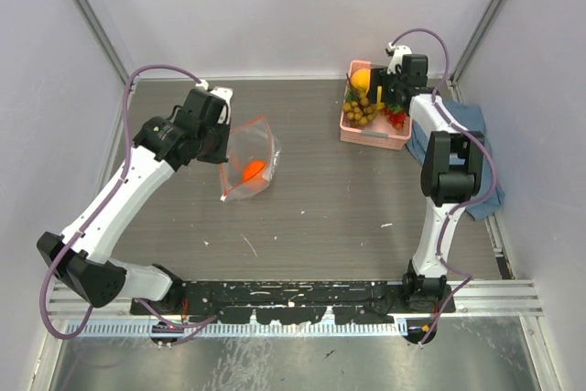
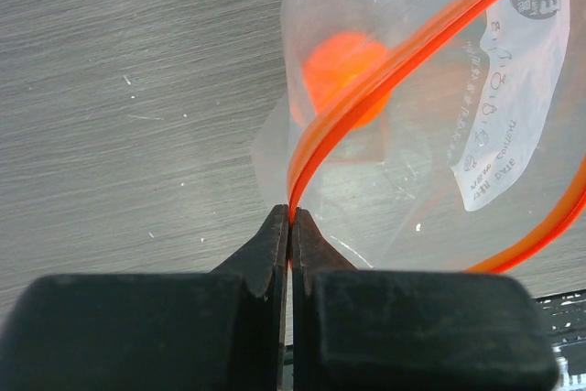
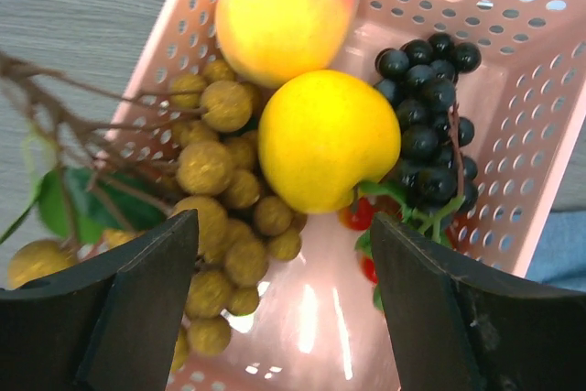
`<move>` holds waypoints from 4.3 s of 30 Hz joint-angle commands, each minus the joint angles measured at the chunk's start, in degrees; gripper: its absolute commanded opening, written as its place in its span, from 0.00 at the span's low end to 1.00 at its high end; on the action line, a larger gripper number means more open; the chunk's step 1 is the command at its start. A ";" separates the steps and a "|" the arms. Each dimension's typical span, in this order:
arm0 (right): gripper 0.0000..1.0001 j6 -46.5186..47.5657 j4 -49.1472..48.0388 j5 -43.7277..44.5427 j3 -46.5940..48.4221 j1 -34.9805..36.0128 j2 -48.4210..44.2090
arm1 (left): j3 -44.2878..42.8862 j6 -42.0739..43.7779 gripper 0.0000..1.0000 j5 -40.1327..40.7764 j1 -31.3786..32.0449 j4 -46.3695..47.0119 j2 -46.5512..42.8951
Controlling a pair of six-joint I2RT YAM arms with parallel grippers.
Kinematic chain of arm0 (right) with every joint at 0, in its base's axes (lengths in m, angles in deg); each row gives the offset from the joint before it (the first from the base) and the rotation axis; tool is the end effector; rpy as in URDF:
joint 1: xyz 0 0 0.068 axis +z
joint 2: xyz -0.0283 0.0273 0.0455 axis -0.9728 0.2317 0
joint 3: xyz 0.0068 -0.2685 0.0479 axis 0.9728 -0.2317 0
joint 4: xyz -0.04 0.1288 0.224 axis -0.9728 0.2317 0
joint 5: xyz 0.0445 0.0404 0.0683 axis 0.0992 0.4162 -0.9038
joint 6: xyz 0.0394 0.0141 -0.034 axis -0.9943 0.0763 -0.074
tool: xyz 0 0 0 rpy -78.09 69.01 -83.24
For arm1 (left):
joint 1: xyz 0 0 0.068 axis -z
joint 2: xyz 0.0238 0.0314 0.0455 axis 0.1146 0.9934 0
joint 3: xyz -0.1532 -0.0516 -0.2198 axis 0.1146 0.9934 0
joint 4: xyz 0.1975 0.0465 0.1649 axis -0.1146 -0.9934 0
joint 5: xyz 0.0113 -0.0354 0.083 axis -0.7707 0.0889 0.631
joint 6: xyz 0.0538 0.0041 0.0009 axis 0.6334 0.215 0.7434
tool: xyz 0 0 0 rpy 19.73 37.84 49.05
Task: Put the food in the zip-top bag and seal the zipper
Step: Pick up the fake fruit from the bin, then place the fake fruit in the zipper food storage bag.
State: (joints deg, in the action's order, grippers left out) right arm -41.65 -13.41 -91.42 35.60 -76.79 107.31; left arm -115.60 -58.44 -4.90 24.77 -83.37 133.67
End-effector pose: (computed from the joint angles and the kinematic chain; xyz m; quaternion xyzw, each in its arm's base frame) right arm 0.4835 0.0052 0.2479 -0.0758 0.8724 0.0700 0.4779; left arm 0.2291 -0.1310 0.3845 0.0944 0.9323 -0.0455 0.3462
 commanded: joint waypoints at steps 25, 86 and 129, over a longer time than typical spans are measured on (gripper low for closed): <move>1.00 6.53 5.82 -4.46 19.97 -0.68 19.80 | 0.24 1.29 0.00 -3.90 -1.56 3.28 0.04; 0.54 -9.42 -6.13 11.26 -25.79 14.76 -40.50 | 2.26 2.18 0.00 -12.96 -1.56 7.38 -3.54; 0.58 -30.93 -41.38 26.85 -42.76 53.55 -40.03 | 3.54 1.07 0.00 -14.74 -1.56 9.47 -4.12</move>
State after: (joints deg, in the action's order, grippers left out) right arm -71.75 -49.60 -72.21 -8.13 -23.41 67.10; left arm -111.84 -57.22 -18.45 23.61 -76.97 131.55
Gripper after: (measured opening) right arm 0.863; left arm 0.009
